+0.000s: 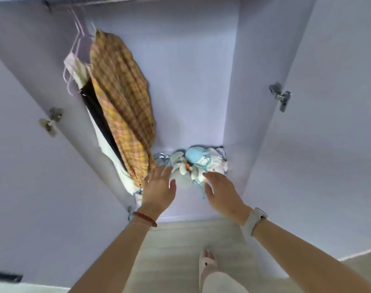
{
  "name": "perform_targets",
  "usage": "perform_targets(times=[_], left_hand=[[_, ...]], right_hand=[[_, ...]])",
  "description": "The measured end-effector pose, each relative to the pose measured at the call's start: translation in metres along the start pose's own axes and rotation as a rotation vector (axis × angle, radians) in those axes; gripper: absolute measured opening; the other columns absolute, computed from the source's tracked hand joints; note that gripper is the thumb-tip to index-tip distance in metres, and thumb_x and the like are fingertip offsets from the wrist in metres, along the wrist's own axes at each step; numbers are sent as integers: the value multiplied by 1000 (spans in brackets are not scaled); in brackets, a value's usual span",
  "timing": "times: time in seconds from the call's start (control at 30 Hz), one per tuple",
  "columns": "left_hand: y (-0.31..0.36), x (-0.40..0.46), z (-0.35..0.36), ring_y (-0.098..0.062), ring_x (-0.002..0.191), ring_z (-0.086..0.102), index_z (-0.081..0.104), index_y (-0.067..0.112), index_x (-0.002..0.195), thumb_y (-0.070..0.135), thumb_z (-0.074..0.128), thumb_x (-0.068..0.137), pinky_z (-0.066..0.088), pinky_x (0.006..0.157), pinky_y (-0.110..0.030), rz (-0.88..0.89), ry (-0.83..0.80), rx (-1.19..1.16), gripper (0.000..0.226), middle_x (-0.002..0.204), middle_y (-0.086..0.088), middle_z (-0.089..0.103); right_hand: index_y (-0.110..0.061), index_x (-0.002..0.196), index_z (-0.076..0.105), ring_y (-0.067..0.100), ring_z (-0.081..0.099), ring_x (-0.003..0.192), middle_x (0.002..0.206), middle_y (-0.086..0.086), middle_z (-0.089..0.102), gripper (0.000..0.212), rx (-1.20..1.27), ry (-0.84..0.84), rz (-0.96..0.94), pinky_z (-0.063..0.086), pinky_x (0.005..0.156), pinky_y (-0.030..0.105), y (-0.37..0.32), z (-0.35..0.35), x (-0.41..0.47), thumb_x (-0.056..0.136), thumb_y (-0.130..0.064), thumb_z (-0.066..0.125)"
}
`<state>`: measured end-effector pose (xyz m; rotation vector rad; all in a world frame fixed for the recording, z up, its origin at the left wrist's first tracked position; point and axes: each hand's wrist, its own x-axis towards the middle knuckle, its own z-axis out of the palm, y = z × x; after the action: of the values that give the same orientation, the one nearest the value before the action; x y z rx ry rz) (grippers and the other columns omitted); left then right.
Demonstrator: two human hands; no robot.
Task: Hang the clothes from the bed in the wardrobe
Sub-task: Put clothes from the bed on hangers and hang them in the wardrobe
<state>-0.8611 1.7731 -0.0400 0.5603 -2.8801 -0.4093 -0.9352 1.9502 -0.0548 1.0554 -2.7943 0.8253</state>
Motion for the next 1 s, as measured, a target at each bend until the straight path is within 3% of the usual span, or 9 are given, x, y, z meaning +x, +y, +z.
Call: perform_targets(times=[0.27,0.5,0.7,0.83,0.9,1.0], left_hand=[[-87,113,-82,-23,135,26,38,19,139,26,42,95,19,109,-41,-168,177,43,45,146,-4,33],[-153,213,-171,-31,126,38,46,11,132,17,50,91,32,99,-47,-246,463,80,42,139,-12,41],[-195,255,-188,-26,136,21,19,19,145,23,42,93,26,108,-42,-370,375,154,57,150,-6,21],[-213,284,-195,-25,136,21,12,19,147,21,42,92,27,107,-41,-316,385,156,62,151,-4,20],[-222,298,-196,-24,136,20,10,20,147,22,40,92,29,106,-41,-267,387,164,63,152,-3,16],[-235,311,-188,-21,138,17,7,21,147,22,38,93,28,105,-39,-222,384,143,62,155,-1,6]], right_hand=[[-6,132,44,27,46,120,131,10,51,40,201,-1,-179,36,100,35,-70,19,171,93,-13,44],[-12,135,41,20,52,115,131,7,51,40,439,-24,-270,38,91,22,-154,16,328,96,-21,41],[-14,141,25,25,49,121,141,9,41,55,425,42,-218,45,87,32,-226,28,418,95,-40,37],[-14,144,14,34,44,123,146,14,27,68,285,8,-100,52,81,40,-248,39,458,91,-49,40],[-14,143,19,32,44,123,144,14,29,63,250,-13,-85,51,81,39,-247,45,465,92,-40,44],[-14,144,21,28,55,105,140,12,35,59,202,74,-124,50,73,34,-234,47,467,89,-19,44]])
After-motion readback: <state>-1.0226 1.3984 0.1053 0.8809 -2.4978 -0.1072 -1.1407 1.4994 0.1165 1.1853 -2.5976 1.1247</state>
